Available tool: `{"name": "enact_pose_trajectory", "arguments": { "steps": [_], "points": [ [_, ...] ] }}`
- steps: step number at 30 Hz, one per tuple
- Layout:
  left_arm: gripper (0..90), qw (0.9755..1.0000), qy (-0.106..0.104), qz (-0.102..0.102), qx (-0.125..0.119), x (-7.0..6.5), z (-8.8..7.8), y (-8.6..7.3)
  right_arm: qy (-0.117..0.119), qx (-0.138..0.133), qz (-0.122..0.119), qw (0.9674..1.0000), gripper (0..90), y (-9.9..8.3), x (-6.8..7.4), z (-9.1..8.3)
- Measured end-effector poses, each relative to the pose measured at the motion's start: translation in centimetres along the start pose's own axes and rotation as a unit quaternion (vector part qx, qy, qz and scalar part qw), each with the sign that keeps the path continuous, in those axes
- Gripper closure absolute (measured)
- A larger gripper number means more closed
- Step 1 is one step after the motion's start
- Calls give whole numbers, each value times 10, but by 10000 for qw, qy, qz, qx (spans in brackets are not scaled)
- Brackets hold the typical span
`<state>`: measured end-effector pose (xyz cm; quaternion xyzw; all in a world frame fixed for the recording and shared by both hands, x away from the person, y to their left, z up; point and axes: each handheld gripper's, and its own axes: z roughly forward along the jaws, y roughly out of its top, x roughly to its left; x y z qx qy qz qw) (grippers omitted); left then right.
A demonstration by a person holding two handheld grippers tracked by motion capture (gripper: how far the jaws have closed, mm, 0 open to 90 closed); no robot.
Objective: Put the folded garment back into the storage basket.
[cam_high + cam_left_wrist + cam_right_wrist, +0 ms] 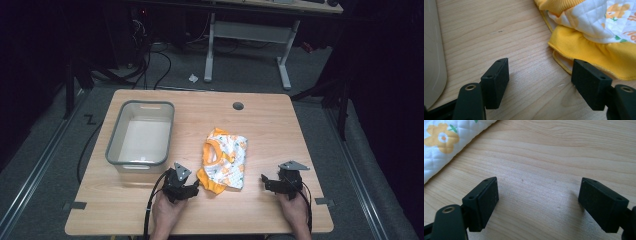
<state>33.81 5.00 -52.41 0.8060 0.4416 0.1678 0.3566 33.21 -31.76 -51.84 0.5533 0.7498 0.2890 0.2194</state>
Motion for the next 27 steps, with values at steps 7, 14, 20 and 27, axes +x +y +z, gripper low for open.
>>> {"name": "enact_pose_trajectory", "arguments": {
  "steps": [7, 14, 20, 27],
  "points": [
    [303, 10000, -8, 2, 3, 0, 0, 0, -1, 2, 1, 10000, 166, 0, 0, 0],
    [302, 10000, -10, -1, 2, 0, 0, 0, -1, 1, 1, 10000, 166, 0, 0, 0],
    [303, 10000, -29, -16, 0, 0, 0, 0, -1, 1, 0, 10000, 166, 0, 0, 0],
    [303, 10000, -55, -51, -17, 1, 0, 0, -1, 2, 1, 10000, 166, 0, 0, 0]
  ]
}}
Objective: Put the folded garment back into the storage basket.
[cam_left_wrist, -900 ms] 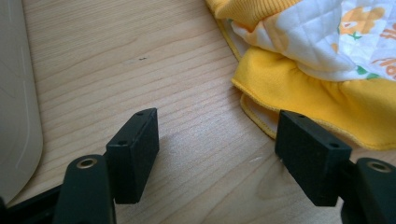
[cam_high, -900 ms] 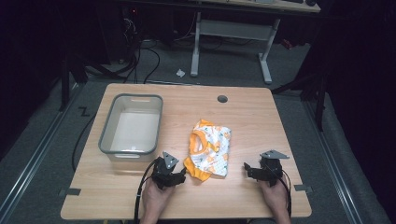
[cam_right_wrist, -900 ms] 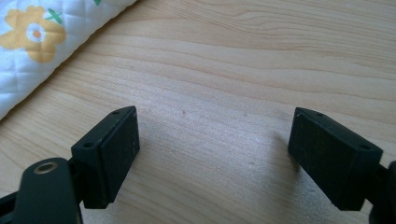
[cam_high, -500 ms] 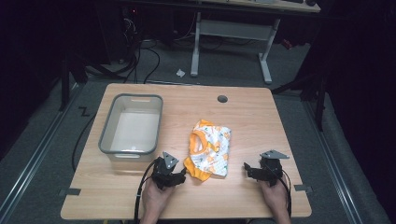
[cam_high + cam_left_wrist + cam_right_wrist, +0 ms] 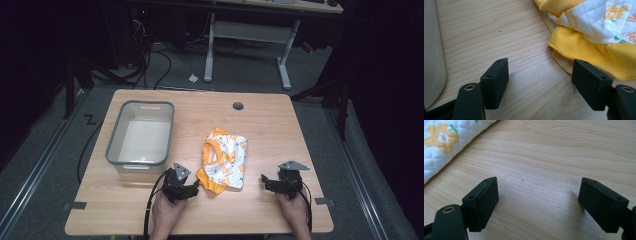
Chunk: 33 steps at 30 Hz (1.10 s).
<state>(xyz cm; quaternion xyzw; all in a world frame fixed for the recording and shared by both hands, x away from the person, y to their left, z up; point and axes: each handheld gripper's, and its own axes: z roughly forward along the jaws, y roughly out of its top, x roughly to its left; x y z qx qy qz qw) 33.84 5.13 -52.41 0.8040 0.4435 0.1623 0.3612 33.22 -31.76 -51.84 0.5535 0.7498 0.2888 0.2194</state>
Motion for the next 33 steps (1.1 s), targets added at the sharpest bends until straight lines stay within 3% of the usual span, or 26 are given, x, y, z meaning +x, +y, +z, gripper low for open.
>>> {"name": "enact_pose_trajectory", "arguments": {
  "steps": [12, 18, 30, 33],
  "points": [
    [317, 9998, -171, -118, -71, 4, -2, -1, 1, 0, -4, 10000, 166, 0, 0, 0],
    [318, 9991, -262, -176, -276, 3, -6, -2, 1, 1, -4, 10000, 166, 0, 0, 0],
    [310, 9955, -650, -316, -607, -4, -17, 7, 1, 0, -1, 10000, 166, 0, 0, 0],
    [324, 9953, -764, -258, -543, -5, -16, 10, 0, 0, -4, 10000, 166, 0, 0, 0]
  ]
}}
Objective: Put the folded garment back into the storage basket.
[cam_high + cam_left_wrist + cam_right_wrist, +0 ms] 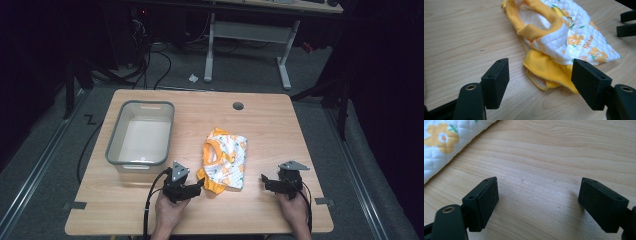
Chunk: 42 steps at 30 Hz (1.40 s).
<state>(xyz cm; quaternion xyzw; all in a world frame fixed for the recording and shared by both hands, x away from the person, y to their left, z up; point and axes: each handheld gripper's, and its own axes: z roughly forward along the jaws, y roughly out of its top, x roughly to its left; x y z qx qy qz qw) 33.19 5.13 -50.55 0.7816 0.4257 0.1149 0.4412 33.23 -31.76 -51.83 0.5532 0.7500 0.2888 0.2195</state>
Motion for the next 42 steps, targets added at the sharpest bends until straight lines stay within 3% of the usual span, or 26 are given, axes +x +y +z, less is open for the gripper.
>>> {"name": "enact_pose_trajectory", "arguments": {
  "steps": [5, 9, 15, 29, 42],
  "points": [
    [355, 9997, -90, 158, 148, -5, 1, 6, 0, 0, -1, 10000, 166, 0, 0, 0],
    [334, 9995, -305, 89, 29, -6, 3, 14, 1, 1, 2, 10000, 166, 0, 0, 0],
    [318, 9993, -358, 116, -2, -7, 4, 26, 0, 1, 0, 10000, 166, 0, 0, 0],
    [298, 9993, -325, 30, 192, 2, 24, 53, 2, 4, 0, 10000, 165, 0, 0, 0],
    [242, 9978, -282, 103, 583, 4, 49, 76, 13, 3, -7, 10000, 165, 0, 0, -1]
  ]
}}
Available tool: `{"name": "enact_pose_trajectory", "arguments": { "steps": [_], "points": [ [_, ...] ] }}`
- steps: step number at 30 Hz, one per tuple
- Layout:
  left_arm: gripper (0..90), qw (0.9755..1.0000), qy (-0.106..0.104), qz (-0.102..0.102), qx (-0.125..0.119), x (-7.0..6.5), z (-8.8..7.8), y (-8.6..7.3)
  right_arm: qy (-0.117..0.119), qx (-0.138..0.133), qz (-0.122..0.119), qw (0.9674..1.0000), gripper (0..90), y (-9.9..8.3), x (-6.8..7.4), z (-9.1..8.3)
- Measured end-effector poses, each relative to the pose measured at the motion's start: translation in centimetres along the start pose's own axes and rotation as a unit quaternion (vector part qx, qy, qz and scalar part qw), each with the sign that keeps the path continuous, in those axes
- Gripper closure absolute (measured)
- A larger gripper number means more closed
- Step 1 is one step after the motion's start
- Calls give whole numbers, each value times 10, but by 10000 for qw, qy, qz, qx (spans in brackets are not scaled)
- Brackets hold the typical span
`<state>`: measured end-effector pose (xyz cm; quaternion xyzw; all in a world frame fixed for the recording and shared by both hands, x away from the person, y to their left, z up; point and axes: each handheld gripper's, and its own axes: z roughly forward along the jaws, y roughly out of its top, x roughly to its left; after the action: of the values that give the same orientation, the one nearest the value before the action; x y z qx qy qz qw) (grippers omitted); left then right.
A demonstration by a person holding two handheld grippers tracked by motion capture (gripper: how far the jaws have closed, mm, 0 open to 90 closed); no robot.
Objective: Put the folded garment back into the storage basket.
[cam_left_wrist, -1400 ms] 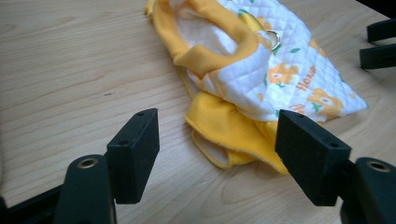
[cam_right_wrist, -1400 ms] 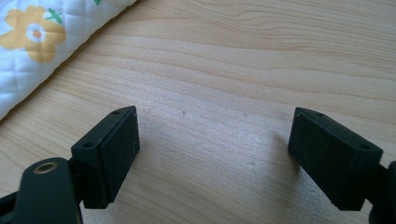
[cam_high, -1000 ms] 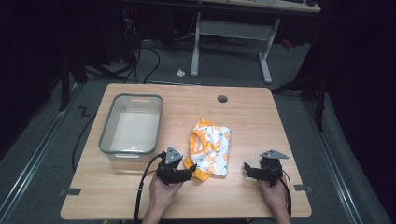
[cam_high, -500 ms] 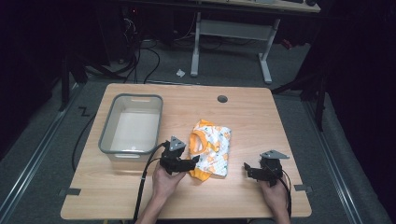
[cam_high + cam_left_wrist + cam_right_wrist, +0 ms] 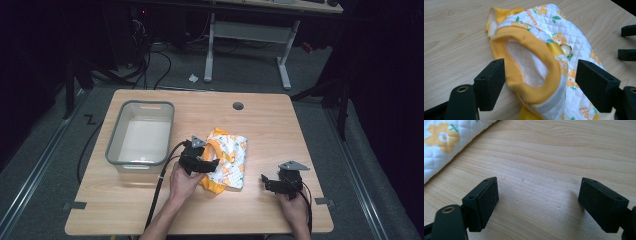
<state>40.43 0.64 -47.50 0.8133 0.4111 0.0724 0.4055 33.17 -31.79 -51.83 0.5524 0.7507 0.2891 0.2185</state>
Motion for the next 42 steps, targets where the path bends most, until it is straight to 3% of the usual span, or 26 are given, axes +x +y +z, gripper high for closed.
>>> {"name": "enact_pose_trajectory", "arguments": {
  "steps": [9, 12, 15, 24, 28, 34, 42],
  "points": [
    [216, 9998, 70, 6, 175, 3, 13, 14, 4, 2, 2, 10000, 165, 0, 0, 0],
    [188, 9998, -35, -142, 139, 7, 19, 15, 6, 2, 2, 10000, 165, 0, 0, 0],
    [169, 9995, 19, -211, 227, 11, 26, 14, 2, 0, -3, 10000, 166, 0, 0, 0],
    [145, 9988, 27, -211, 431, 11, 43, 16, 6, -6, 4, 10000, 165, 0, 0, 0],
    [153, 9979, 135, -48, 632, 6, 53, 20, 6, -6, 4, 10000, 165, 0, 0, 0],
    [187, 9948, 359, -52, 955, 10, 64, 15, 7, -7, -6, 10000, 165, 0, 0, 0],
    [246, 9932, 568, 282, 973, 4, 66, 13, 8, -6, -6, 10000, 165, 0, 0, 0]
  ]
}}
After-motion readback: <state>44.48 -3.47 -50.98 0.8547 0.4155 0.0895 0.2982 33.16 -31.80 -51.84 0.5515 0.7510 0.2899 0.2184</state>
